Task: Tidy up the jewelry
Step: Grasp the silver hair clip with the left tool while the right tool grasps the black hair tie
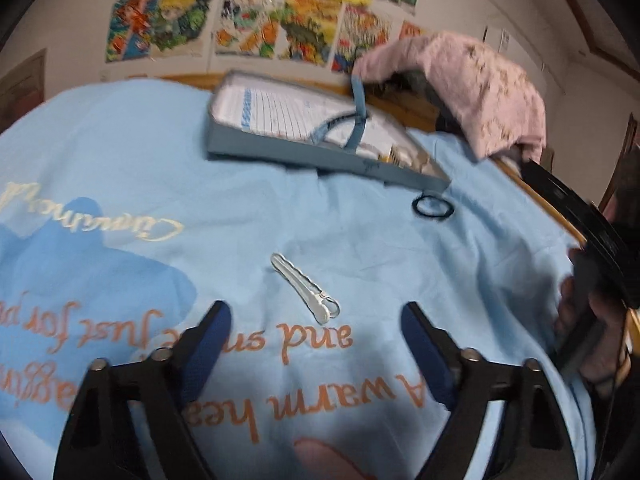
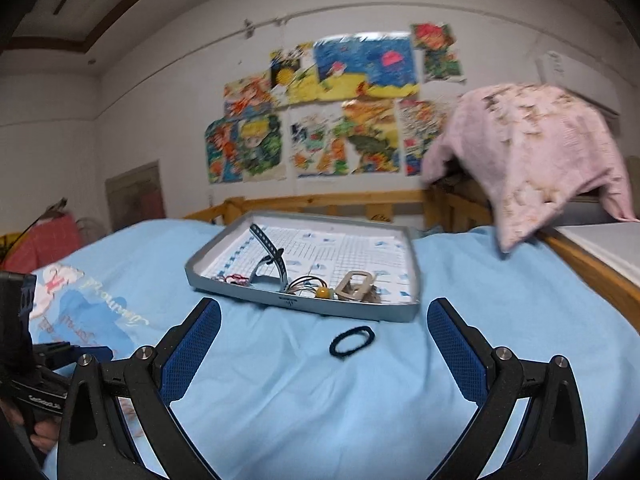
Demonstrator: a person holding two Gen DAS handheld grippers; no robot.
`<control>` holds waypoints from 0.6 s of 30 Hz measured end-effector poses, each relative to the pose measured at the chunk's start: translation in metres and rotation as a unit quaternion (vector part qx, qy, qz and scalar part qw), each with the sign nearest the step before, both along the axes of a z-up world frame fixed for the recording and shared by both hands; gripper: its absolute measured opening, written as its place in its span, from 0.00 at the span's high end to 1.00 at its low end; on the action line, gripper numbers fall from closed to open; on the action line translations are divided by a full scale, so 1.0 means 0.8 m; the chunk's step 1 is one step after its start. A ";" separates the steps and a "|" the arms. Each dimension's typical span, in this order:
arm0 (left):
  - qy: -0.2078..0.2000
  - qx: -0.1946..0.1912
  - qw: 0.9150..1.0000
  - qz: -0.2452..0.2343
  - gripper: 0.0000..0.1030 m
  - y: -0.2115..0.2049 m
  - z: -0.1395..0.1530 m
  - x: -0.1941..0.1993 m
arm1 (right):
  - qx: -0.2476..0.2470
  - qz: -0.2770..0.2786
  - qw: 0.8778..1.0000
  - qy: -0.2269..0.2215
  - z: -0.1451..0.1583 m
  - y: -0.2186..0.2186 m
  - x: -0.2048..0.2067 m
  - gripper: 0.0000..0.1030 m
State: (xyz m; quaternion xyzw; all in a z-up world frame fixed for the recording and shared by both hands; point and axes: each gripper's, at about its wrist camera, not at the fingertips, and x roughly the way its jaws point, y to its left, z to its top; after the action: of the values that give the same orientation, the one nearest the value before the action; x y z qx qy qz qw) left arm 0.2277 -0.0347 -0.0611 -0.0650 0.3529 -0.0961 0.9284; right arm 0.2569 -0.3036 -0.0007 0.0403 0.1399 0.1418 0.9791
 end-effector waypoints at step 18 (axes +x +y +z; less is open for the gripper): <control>0.045 -0.026 0.999 -0.014 0.87 0.009 -0.029 0.086 | -0.003 0.048 0.981 0.190 -0.101 0.042 0.185 0.02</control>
State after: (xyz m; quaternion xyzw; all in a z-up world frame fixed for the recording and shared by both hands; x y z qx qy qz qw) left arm 0.2961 -0.0278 -0.0843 -0.0883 0.3923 -0.1156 0.9083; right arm 0.4053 -0.2701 -0.0813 0.0564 0.3257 0.1776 0.9269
